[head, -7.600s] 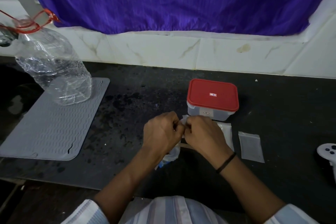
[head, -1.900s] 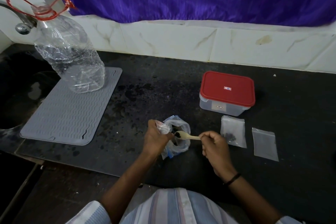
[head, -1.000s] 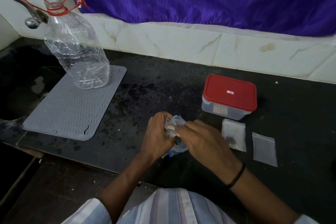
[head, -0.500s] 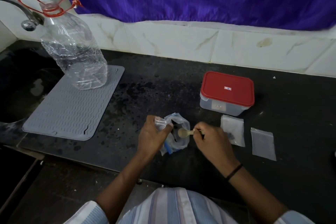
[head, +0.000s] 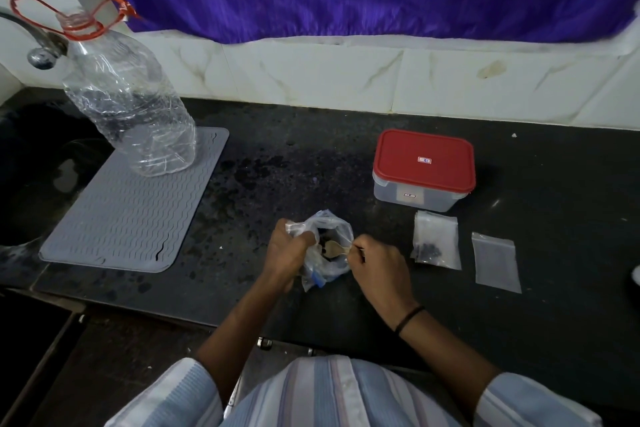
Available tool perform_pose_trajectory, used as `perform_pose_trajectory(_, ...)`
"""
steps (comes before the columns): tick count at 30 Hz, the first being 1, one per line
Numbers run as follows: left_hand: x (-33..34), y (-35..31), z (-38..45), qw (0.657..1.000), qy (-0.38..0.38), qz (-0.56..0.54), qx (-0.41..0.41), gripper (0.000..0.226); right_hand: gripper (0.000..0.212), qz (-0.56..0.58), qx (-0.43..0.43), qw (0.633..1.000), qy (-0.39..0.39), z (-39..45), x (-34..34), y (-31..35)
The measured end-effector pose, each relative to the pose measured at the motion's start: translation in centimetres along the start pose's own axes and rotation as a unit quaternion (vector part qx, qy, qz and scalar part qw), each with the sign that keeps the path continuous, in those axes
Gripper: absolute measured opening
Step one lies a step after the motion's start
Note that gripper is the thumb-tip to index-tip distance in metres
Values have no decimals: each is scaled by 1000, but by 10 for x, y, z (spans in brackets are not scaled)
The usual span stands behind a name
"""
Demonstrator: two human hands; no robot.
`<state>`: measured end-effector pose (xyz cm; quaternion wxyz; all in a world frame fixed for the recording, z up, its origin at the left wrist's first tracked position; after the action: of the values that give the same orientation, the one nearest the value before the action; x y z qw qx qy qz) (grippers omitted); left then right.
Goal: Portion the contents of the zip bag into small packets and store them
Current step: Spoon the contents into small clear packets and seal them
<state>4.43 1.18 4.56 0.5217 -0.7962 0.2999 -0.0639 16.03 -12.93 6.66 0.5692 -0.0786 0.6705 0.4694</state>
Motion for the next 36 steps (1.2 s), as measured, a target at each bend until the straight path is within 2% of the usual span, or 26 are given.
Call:
perform_pose_trajectory(7, 4, 0, 3, 998, 40, -49, -25, 30, 17, 151, 110, 982, 40, -2, 13, -23)
perform_pose_trajectory(11, 3, -2, 6, 999, 33, -3, -18, 26, 22, 243, 146, 959, 10, -6, 16, -30)
perform_pose_trajectory(14, 3, -4, 7, 999, 23, 27, -4, 23, 21, 271, 145, 952, -22, -10, 18, -33)
perform_pose_trajectory(18, 1, -8, 6, 997, -7, 73, 38, 21, 15, 230, 115, 965, -54, -12, 19, -32)
perform_pose_trajectory(21, 2, -7, 7, 996, -19, 83, 37, 21, 12, 185, 69, 977, -77, -10, 14, -25)
perform_pose_trajectory(24, 4, -5, 10, 996, -10, 87, 28, 20, 10, 121, 19, 989, -82, -6, 11, -14)
perform_pose_trajectory(29, 6, -3, 11, 996, 14, 86, 22, 19, 13, 83, -2, 994, -67, 3, 13, -5)
perform_pose_trajectory(33, 3, -14, 11, 985, -22, 138, 103, 14, 18, 29, -61, 994, -87, 5, 12, 6)
perform_pose_trajectory(36, 7, -18, 13, 982, 26, 127, 136, 18, 21, -20, -116, 988, -102, 5, 10, 18)
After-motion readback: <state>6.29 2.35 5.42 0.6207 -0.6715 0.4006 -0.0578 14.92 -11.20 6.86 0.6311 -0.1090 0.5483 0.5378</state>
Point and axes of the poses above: each hand's wrist, its own z-axis towards the middle knuckle, its own x-axis out of the palm, y = z × x, the point moved 6 cm from there along z, towards the middle knuckle, and after that the axes turned 1 degree about z, right-handed, at the moved point
